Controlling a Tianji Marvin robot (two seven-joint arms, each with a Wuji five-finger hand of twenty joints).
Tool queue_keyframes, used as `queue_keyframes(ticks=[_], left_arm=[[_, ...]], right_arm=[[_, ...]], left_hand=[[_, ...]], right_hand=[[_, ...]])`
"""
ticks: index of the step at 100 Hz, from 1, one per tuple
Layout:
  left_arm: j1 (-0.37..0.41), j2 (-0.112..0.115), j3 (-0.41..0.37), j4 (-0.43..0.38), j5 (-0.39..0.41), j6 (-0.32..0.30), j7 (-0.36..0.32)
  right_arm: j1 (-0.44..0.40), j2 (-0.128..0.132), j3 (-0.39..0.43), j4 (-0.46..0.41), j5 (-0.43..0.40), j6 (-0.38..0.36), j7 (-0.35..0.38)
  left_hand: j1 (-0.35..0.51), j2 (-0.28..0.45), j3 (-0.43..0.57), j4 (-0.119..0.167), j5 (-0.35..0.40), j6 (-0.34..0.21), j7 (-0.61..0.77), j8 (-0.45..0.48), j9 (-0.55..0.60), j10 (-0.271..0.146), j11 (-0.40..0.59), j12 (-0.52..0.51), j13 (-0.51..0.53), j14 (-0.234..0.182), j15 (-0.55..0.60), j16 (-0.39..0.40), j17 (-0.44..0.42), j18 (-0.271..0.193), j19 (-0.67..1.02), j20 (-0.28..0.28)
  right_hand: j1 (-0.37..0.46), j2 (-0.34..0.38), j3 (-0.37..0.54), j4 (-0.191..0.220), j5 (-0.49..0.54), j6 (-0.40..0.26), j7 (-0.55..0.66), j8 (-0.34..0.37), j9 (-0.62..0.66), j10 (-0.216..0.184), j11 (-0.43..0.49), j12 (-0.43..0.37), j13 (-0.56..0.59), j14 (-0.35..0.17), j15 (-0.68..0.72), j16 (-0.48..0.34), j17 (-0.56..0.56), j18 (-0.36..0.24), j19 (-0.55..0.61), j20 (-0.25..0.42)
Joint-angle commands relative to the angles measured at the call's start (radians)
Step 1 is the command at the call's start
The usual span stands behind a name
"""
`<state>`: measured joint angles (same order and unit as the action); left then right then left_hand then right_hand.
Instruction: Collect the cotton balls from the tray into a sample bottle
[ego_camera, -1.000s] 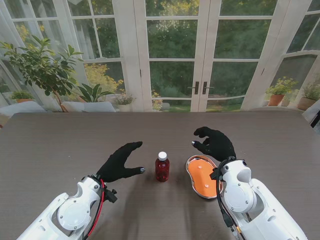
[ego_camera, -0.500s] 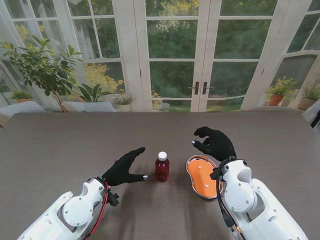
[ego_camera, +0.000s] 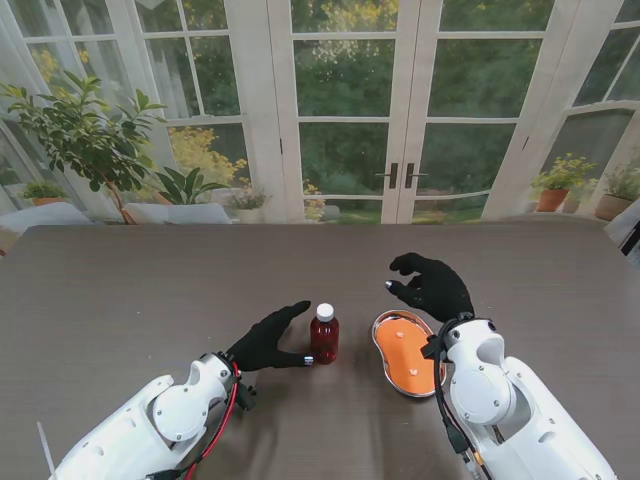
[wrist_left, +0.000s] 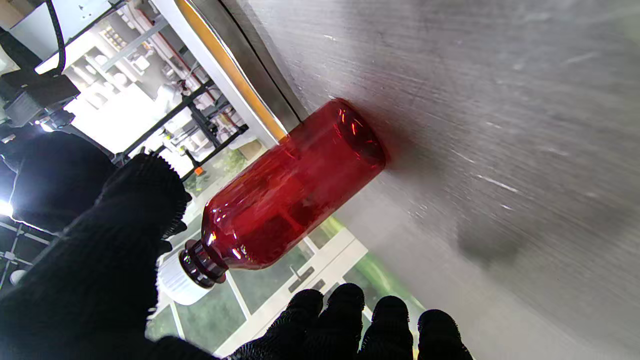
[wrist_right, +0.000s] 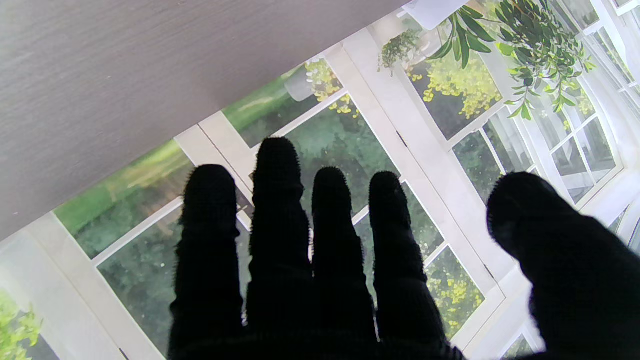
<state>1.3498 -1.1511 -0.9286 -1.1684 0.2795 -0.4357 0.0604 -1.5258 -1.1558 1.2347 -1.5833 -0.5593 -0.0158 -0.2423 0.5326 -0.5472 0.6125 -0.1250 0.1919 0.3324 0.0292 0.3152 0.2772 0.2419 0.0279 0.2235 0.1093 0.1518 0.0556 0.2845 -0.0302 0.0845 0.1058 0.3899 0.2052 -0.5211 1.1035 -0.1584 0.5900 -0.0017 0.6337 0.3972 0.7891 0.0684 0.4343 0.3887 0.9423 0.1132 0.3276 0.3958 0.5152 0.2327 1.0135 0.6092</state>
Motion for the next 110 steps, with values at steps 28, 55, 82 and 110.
queue_keyframes(ticks=[28, 55, 82, 110], left_arm=[[-0.079, -0.034, 0.070, 0.073, -0.036, -0.016, -0.024], [-0.128, -0.050, 0.118, 0.133, -0.052, -0.020, -0.023], [-0.172, -0.072, 0.162, 0.194, -0.074, -0.036, -0.015], [-0.206, -0.109, 0.202, 0.268, -0.080, -0.067, 0.043]], right_arm=[[-0.005, -0.004, 0.004, -0.002, 0.008, -0.002, 0.012], [-0.005, -0.004, 0.006, 0.001, 0.015, -0.007, 0.015], [-0.005, -0.005, 0.008, 0.004, 0.021, -0.009, 0.014], [-0.002, -0.005, 0.009, 0.010, 0.024, -0.011, 0.013]], left_hand=[[-0.041, -0.049, 0.042, -0.020, -0.012, -0.012, -0.009, 0.012, -0.023, -0.021, 0.009, 0.016, -0.003, -0.027, 0.006, -0.001, -0.009, -0.051, -0.026, -0.006], [-0.038, -0.049, 0.045, -0.021, 0.018, 0.008, -0.001, 0.016, -0.001, -0.011, 0.017, 0.026, 0.019, -0.013, 0.019, 0.007, 0.008, -0.038, -0.013, 0.003], [-0.034, -0.051, 0.051, -0.020, 0.035, 0.015, 0.005, 0.018, 0.026, -0.005, 0.028, 0.038, 0.044, -0.003, 0.036, 0.018, 0.033, -0.031, 0.004, 0.016], [-0.011, -0.040, 0.077, -0.015, 0.089, 0.022, 0.024, 0.025, 0.082, 0.008, 0.048, 0.059, 0.090, 0.020, 0.081, 0.045, 0.081, -0.009, 0.037, 0.042]], right_hand=[[-0.031, 0.006, -0.006, 0.026, 0.023, -0.005, -0.002, -0.015, 0.027, 0.007, -0.004, 0.007, -0.001, 0.013, 0.000, -0.002, -0.005, 0.021, 0.007, -0.013], [-0.030, 0.007, -0.007, 0.026, 0.027, -0.004, -0.003, -0.014, 0.034, 0.008, -0.005, 0.008, 0.001, 0.015, 0.000, -0.001, -0.006, 0.022, 0.006, -0.013], [-0.030, 0.009, -0.008, 0.026, 0.027, -0.003, -0.003, -0.014, 0.037, 0.009, -0.006, 0.008, 0.002, 0.016, 0.000, -0.001, -0.006, 0.024, 0.006, -0.014], [-0.029, 0.009, -0.007, 0.026, 0.026, -0.003, -0.004, -0.013, 0.040, 0.008, -0.009, 0.008, 0.005, 0.013, 0.001, 0.000, -0.006, 0.023, 0.005, -0.014]])
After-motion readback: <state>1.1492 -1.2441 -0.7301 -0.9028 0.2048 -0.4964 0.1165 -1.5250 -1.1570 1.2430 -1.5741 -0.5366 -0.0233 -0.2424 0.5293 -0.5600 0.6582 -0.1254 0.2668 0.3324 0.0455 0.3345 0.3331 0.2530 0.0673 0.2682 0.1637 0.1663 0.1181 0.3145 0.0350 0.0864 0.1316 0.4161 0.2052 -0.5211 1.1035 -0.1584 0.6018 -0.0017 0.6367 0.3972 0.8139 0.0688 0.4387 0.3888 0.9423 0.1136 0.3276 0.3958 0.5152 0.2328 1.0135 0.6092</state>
